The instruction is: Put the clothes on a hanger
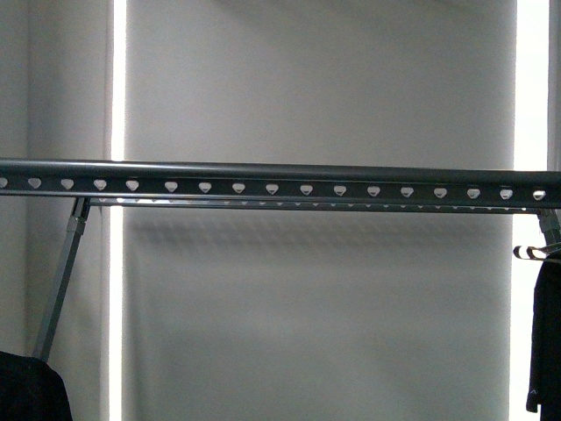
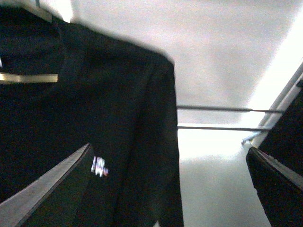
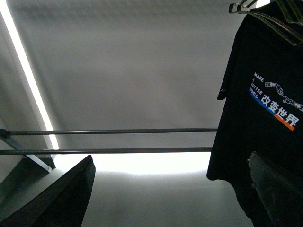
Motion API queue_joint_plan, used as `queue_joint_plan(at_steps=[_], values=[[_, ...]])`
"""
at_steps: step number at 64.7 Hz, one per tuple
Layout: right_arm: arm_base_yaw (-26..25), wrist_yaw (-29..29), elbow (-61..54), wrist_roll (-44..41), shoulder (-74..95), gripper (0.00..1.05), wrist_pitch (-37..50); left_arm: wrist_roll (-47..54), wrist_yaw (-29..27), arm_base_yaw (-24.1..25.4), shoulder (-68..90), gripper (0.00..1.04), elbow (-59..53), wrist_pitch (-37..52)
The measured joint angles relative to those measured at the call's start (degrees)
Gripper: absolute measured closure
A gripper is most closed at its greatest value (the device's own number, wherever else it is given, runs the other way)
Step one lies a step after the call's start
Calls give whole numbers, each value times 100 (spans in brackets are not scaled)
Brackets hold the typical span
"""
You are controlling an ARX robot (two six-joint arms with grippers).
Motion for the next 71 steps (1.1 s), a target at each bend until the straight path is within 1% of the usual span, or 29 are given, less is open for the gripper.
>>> queue_joint_plan(at_steps=[1, 4, 6, 11, 15, 19, 24, 28, 33, 36, 46, 62, 71], values=[[0, -2, 0, 0, 0, 7, 0, 7, -326, -179, 249, 7, 192, 144], [0, 0, 0, 0, 0, 7, 0, 0, -763, -389, 756, 7, 588, 417], [0, -4, 0, 0, 0, 7, 0, -26, -968, -426, 1023, 7, 800, 503], [0, 4, 0, 0, 0, 7, 0, -271, -1650, -334, 2063, 7, 1676, 518], [0, 7, 0, 0, 0, 7, 0, -509, -2004, -177, 2704, 7, 2238, 396], [0, 4, 0, 0, 0, 7, 0, -977, -2275, 24, 3453, 7, 2975, -197], [0, 7, 0, 0, 0, 7, 0, -1884, -2651, 216, 4437, 7, 3969, -1239], [0, 4, 0, 0, 0, 7, 0, -2273, -2883, 254, 4876, 7, 4413, -1674], [0, 4, 0, 0, 0, 7, 0, -2992, -3147, 240, 5431, 7, 5053, -2356], [0, 4, 0, 0, 0, 7, 0, -3298, -3338, 216, 5628, 7, 5285, -2564], [0, 4, 0, 0, 0, 7, 0, -4166, -3696, 177, 6026, 7, 5761, -3156], [0, 4, 0, 0, 0, 7, 0, -5337, -3764, 271, 6406, 7, 6024, -4188], [0, 4, 0, 0, 0, 7, 0, -5628, -3794, 273, 6542, 7, 6046, -4253]])
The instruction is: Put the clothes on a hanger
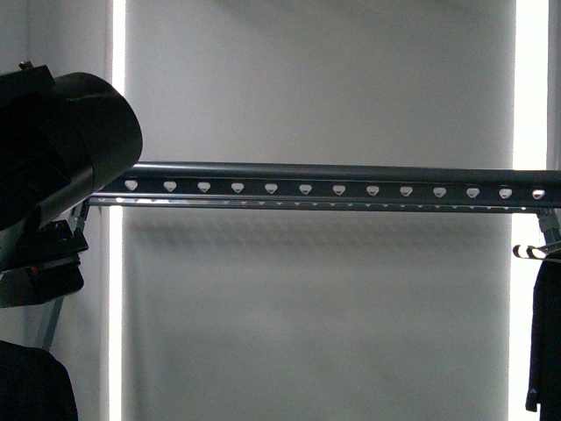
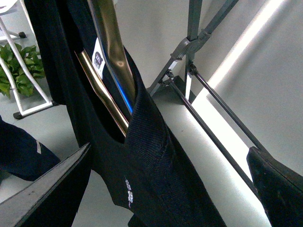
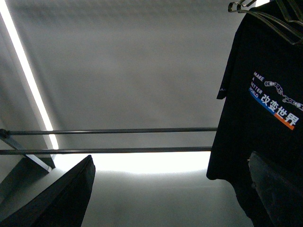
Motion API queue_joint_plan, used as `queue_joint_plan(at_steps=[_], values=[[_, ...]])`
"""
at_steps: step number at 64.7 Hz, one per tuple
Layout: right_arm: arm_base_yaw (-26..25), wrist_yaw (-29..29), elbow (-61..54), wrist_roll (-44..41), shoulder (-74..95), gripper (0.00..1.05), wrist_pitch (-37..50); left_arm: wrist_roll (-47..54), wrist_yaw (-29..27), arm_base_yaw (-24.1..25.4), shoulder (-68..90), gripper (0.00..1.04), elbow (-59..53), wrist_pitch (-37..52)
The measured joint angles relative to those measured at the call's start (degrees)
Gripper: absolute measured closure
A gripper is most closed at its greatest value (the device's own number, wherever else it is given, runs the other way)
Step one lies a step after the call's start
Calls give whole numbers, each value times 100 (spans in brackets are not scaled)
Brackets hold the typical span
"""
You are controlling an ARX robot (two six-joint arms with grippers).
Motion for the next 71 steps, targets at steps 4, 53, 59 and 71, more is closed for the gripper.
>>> queue_joint_plan(at_steps=[4, 53, 59, 71], values=[[0, 0, 0, 0, 0, 7, 0, -20, -44, 4, 70, 7, 0, 79], [0, 0, 0, 0, 0, 7, 0, 223, 225, 382, 249, 80, -407, 435], [0, 0, 0, 0, 0, 7, 0, 188, 269, 424, 203, 93, -503, 444], [0, 0, 0, 0, 0, 7, 0, 190, 455, 492, 24, 100, -791, 490]])
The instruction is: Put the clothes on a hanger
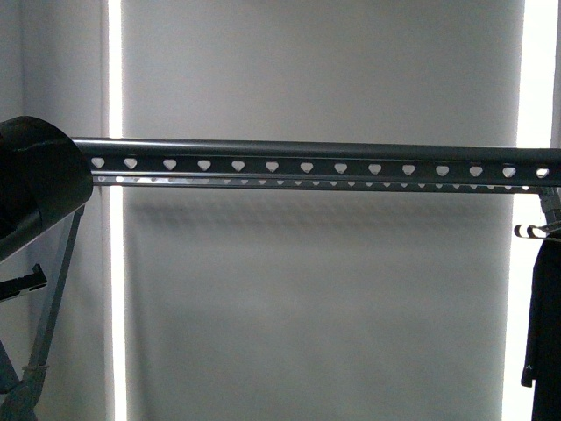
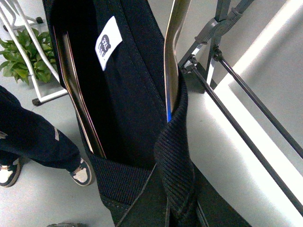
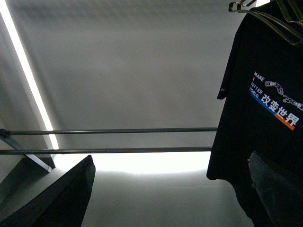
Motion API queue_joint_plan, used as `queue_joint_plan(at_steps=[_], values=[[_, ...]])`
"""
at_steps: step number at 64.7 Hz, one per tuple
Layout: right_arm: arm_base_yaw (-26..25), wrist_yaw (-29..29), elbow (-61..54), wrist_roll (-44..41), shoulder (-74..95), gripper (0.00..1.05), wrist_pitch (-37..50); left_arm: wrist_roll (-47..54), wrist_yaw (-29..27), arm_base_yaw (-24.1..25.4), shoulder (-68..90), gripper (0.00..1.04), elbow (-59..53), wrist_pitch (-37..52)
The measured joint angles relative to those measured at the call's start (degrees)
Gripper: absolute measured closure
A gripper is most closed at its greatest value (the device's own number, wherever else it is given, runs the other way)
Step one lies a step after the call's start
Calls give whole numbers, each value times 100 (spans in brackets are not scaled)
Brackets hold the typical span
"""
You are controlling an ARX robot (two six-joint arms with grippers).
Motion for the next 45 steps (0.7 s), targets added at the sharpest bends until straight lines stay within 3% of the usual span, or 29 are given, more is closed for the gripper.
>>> queue_joint_plan(at_steps=[20, 30, 36, 45], values=[[0, -2, 0, 0, 0, 7, 0, 717, 476, -219, -726, 100, -435, 1069], [0, 0, 0, 0, 0, 7, 0, 1646, 1285, -599, -1043, 100, -710, 1989], [0, 7, 0, 0, 0, 7, 0, 2271, 1899, -581, -1097, 100, -911, 2879], [0, -4, 0, 0, 0, 7, 0, 3626, 3895, -348, -1102, 100, -1058, 3832]])
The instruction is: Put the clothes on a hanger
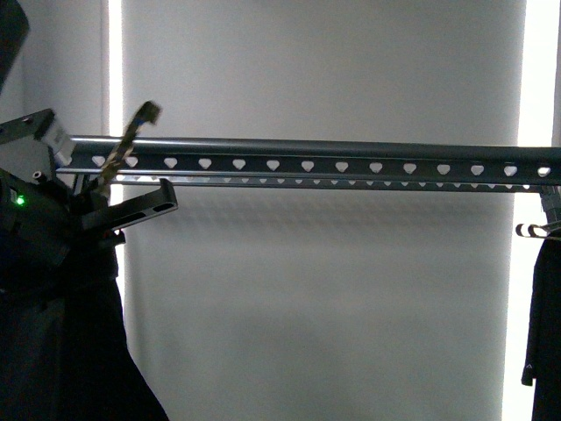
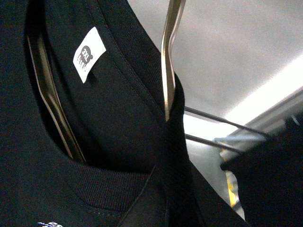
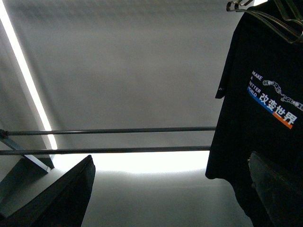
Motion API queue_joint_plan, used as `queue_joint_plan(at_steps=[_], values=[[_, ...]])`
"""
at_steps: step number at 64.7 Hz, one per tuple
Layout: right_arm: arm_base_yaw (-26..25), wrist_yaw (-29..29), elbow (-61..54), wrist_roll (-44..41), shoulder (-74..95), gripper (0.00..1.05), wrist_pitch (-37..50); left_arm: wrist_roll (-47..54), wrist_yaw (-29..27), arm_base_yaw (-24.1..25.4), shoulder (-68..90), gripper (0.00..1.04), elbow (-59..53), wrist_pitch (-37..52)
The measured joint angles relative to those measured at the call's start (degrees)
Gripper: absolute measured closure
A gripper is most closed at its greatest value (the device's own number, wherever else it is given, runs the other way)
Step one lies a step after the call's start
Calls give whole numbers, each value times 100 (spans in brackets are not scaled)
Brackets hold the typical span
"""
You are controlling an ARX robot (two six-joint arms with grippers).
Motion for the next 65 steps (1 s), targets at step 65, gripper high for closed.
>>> queue_joint_plan(at_steps=[65], values=[[0, 4, 0, 0, 0, 7, 0, 8636, 7565, 1329, 1550, 100, 3814, -6251]])
